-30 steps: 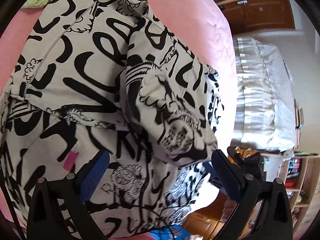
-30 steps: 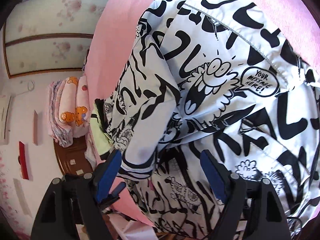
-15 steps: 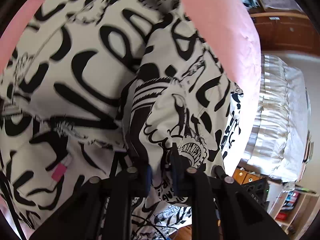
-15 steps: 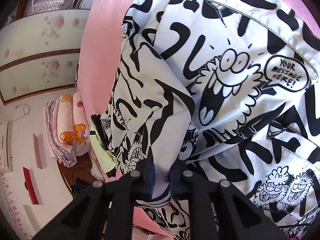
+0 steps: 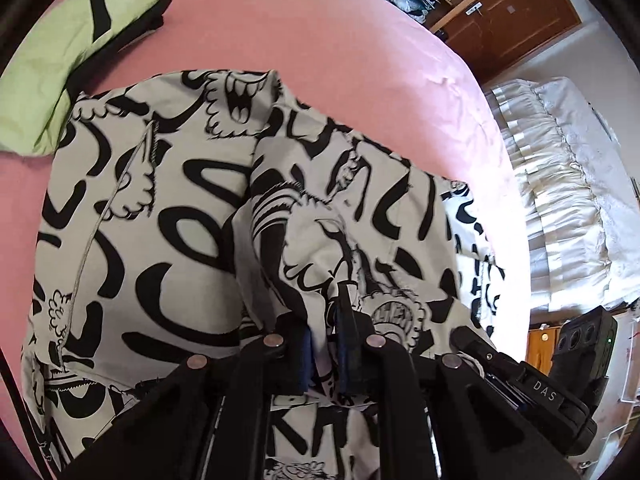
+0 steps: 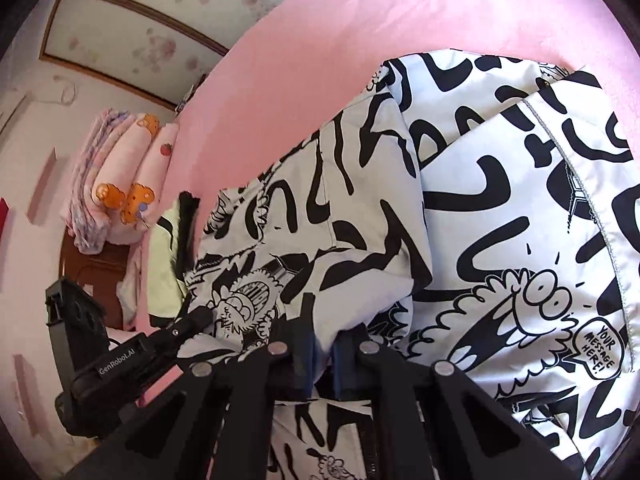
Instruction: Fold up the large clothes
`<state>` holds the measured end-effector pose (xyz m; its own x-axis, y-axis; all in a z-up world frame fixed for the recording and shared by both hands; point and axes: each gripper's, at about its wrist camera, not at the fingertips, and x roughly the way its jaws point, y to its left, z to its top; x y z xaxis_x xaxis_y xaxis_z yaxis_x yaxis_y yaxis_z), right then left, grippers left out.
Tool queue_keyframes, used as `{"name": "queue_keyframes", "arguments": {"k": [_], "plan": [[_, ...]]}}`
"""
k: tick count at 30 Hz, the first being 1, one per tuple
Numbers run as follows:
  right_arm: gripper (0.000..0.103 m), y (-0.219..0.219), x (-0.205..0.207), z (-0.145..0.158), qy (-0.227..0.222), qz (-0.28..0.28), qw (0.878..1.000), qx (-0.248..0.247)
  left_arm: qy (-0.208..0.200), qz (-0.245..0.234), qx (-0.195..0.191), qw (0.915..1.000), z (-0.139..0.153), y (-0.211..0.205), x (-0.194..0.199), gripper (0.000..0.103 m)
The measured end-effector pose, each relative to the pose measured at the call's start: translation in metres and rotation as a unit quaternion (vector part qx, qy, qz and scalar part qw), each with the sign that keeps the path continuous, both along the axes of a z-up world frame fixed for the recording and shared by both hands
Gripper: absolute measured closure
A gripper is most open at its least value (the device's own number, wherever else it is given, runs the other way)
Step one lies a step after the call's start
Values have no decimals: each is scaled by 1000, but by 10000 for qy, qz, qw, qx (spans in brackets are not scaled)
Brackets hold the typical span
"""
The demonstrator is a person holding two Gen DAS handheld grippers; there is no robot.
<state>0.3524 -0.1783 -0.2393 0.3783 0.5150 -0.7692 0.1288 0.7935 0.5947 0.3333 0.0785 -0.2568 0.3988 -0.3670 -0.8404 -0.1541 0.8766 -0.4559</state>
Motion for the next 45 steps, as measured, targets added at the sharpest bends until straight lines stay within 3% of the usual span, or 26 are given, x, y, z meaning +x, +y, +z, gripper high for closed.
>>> {"name": "queue_keyframes", "arguments": {"k": [3,8,12,15,18,20,24,26,28,31,34,36,38,39,40,41,45], "plan": [[97,0,-14,-16,151,49,9997,-187,-154,-132,269,9994,-14,3,-19,95],[97,1,-41,-47,614,19,9972,-415,147,-235,650,9975,-46,-3,-37,95],[97,-1,-50,-60,585,33,9966,-571,100,-212,631,9977,-60,-1,-45,92],[97,6,-49,-66,487,365,9930,-1008,130,-428,1110,9928,-70,-10,-42,86],[95,8,-48,-59,470,462,9905,-1205,117,-472,1351,9896,-58,-14,-39,82],[91,3,-51,-49,370,418,9912,-1196,44,-497,1523,9871,-44,-13,-39,71],[80,-7,-55,-16,1,426,9827,-1803,-298,-446,1743,9832,0,-5,-42,59],[80,-12,-54,4,-360,413,9772,-2053,-674,-376,1849,9797,28,-2,-40,32],[76,-11,-44,20,-785,438,9725,-2149,-1101,-344,1833,9763,47,0,-28,18],[76,-4,-14,28,-1297,583,9688,-2029,-1378,-516,1785,9729,57,-6,14,18],[76,7,31,26,-1472,552,9699,-1861,-1367,-656,2006,9679,46,-21,67,22],[76,17,59,24,-1743,588,9655,-1845,-1245,-732,1969,9697,32,-28,91,35],[76,28,86,15,-1971,719,9570,-2003,-919,-747,2070,9712,12,-32,113,64],[81,31,98,8,-1947,769,9546,-2121,-786,-766,2154,9703,1,-32,122,72],[95,34,108,1,-1923,852,9529,-2183,-677,-776,2216,9697,-10,-31,129,80],[101,35,116,-5,-1933,941,9517,-2194,-577,-791,2244,9696,-21,-29,136,83],[103,28,138,-33,-1861,1118,9462,-2398,-435,-625,2428,9671,-52,-14,155,88]]}}
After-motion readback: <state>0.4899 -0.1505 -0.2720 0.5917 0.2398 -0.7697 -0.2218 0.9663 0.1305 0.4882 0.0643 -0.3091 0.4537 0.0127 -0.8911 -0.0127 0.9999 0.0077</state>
